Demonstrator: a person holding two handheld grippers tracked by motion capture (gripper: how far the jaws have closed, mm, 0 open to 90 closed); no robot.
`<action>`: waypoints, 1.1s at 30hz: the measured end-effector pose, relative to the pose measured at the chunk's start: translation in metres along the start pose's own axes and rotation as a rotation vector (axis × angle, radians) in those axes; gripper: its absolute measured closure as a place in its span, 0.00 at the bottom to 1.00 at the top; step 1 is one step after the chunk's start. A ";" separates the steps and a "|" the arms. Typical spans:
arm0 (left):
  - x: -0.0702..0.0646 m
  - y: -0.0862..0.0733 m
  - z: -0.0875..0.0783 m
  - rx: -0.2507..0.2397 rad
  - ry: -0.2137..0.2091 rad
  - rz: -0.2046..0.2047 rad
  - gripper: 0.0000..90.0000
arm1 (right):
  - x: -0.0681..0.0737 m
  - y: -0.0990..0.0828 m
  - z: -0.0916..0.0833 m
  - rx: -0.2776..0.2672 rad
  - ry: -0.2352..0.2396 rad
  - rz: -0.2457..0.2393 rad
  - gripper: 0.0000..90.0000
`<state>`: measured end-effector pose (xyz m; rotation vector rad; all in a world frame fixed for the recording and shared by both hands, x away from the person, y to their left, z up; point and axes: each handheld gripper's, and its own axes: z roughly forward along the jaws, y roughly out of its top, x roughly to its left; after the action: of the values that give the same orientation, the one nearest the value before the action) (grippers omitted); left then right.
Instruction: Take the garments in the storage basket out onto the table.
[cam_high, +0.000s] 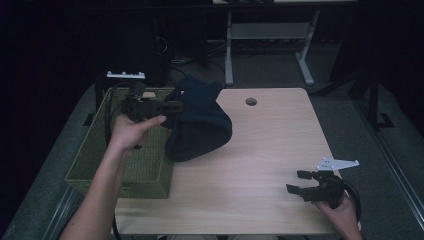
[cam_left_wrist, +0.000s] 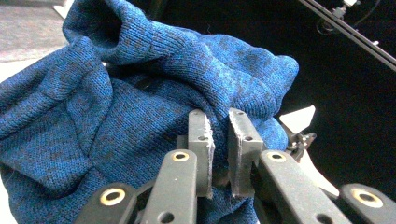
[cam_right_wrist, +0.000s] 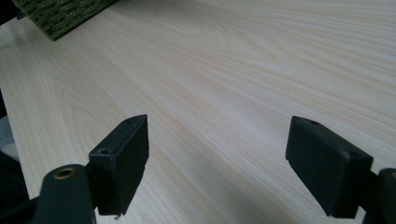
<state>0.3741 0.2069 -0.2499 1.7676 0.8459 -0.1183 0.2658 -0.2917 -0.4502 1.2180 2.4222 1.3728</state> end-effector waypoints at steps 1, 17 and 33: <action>-0.001 0.000 0.004 0.010 -0.005 0.002 0.91 | 0.000 0.000 0.000 -0.002 -0.001 -0.003 0.23; 0.000 -0.029 0.080 0.142 -0.041 -0.011 0.91 | 0.001 0.000 0.000 0.003 -0.001 -0.011 0.23; 0.014 -0.068 0.154 0.260 -0.030 -0.048 0.89 | 0.003 0.000 0.000 0.001 0.008 -0.021 0.23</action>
<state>0.3939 0.0882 -0.3689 1.9829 0.8828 -0.2971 0.2638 -0.2898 -0.4496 1.1862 2.4339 1.3740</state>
